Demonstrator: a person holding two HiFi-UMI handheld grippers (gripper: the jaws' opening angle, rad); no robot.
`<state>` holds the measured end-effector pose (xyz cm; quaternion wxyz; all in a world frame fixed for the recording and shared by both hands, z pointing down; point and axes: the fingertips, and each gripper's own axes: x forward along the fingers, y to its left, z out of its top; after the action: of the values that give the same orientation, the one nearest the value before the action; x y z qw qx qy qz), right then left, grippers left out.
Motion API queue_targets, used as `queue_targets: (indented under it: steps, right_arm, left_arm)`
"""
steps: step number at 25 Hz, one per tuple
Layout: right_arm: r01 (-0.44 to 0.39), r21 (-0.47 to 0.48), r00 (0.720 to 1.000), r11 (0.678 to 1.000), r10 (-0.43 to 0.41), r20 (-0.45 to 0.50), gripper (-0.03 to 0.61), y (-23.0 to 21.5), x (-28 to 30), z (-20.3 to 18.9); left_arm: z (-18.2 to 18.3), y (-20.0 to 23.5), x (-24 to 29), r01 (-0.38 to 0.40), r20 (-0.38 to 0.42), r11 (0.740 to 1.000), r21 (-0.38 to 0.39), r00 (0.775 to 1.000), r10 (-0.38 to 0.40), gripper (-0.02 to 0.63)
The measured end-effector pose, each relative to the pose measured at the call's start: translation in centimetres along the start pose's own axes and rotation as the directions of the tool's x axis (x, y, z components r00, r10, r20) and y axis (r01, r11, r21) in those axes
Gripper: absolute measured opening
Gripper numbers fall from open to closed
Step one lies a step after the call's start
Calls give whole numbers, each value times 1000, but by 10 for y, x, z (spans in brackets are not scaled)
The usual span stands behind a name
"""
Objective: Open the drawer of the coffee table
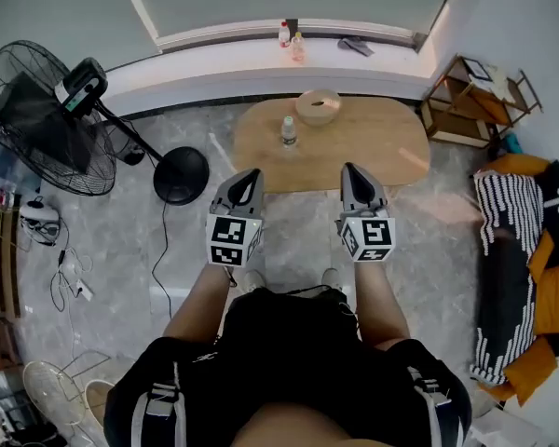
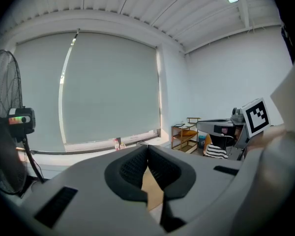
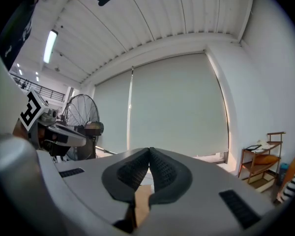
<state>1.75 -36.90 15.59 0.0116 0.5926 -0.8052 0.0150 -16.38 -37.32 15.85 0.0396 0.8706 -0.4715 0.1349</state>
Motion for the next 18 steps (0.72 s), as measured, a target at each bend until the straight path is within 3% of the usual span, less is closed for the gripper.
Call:
queue_targets:
  steps: [5, 10, 13, 18]
  right_arm:
    - [47, 22, 998, 999, -46, -36, 17, -4, 11, -45]
    - [68, 56, 990, 996, -60, -131, 17, -13, 17, -116]
    - [60, 81, 982, 995, -45, -182, 17, -26, 20, -164]
    - [-5, 112, 969, 994, 32, -243, 15, -46, 23, -246]
  left_arm:
    - [-45, 11, 26, 59, -48, 998, -15, 997, -60, 21]
    - [-111, 10, 56, 87, -120, 992, -91, 988, -98, 21]
    - [-146, 2, 80, 67, -145, 992, -108, 986, -83, 21]
    - [-203, -15, 113, -36, -144, 983, -182, 990, 9, 21]
